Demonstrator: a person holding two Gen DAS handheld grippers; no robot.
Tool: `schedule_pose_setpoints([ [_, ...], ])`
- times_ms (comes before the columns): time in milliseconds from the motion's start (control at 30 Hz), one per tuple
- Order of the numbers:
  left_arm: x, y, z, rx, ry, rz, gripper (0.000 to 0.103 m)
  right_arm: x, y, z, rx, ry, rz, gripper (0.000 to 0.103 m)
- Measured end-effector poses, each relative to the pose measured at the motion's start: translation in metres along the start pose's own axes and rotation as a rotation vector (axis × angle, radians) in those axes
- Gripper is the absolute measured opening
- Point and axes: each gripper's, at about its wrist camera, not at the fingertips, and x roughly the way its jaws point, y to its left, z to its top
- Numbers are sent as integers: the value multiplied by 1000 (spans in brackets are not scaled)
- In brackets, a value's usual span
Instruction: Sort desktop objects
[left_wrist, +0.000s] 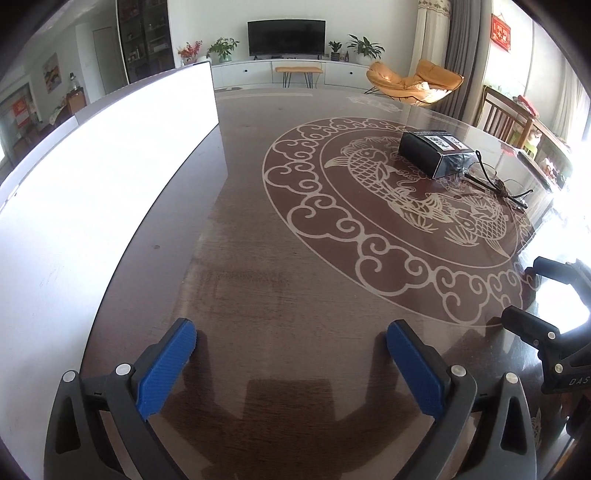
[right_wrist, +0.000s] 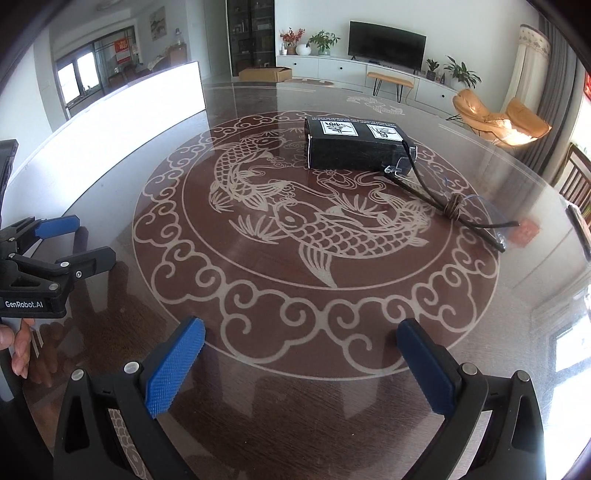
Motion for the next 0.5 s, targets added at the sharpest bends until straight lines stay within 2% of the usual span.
schedule_pose_setpoints([
  [267, 1, -1, 0, 0, 0, -3, 103, 0, 0, 0, 1, 0, 2, 103],
  [333, 1, -1, -1, 0, 0, -3, 103, 1, 0, 2, -32, 19, 27, 103],
  [433, 1, -1, 1, 0, -1, -1, 103, -4, -11, 21, -97, -15, -9, 103],
  [500, 1, -1, 1, 0, 0, -1, 103, -8, -27, 48, -90, -57, -40, 103],
])
